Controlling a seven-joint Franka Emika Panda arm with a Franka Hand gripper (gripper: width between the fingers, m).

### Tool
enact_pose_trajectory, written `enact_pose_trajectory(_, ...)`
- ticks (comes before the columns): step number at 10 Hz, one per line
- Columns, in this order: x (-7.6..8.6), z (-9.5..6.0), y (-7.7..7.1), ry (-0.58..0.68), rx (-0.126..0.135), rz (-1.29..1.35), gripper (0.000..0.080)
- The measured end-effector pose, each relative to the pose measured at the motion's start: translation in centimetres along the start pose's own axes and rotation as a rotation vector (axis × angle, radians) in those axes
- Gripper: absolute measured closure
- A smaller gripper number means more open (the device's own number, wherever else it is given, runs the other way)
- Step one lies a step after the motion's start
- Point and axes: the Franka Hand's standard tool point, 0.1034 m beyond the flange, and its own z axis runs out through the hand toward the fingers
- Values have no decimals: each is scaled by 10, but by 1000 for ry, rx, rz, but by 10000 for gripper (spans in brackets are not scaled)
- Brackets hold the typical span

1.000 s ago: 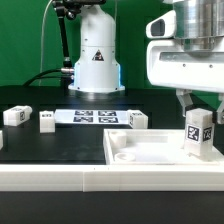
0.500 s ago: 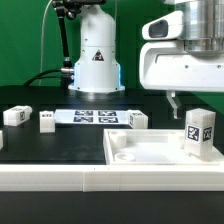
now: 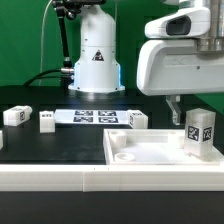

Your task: Assemble one leg

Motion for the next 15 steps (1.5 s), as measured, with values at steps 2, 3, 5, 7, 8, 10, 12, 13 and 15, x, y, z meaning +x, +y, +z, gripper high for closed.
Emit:
enact_pose_trajectory(2,0,0,3,-2,2,-90,151)
enact_pose_trajectory(3,-1,1,7,-3,0,-88,151)
enact_pose_trajectory(5,0,0,7,-3,0,-93,180)
enact_pose_trajectory(7,0,0,7,-3,0,-76,509)
enact_pose_trajectory(8,0,0,7,-3,0,-76,509)
enact_pose_trajectory(10,-1,1,6,-6,24,119,508)
enact_pose_trajectory(12,0,2,8,6,38,359,508)
enact_pose_trajectory(13,0,3,8,17,37,503,508)
enact_pose_trajectory(15,1,3,9,31,32,793,508)
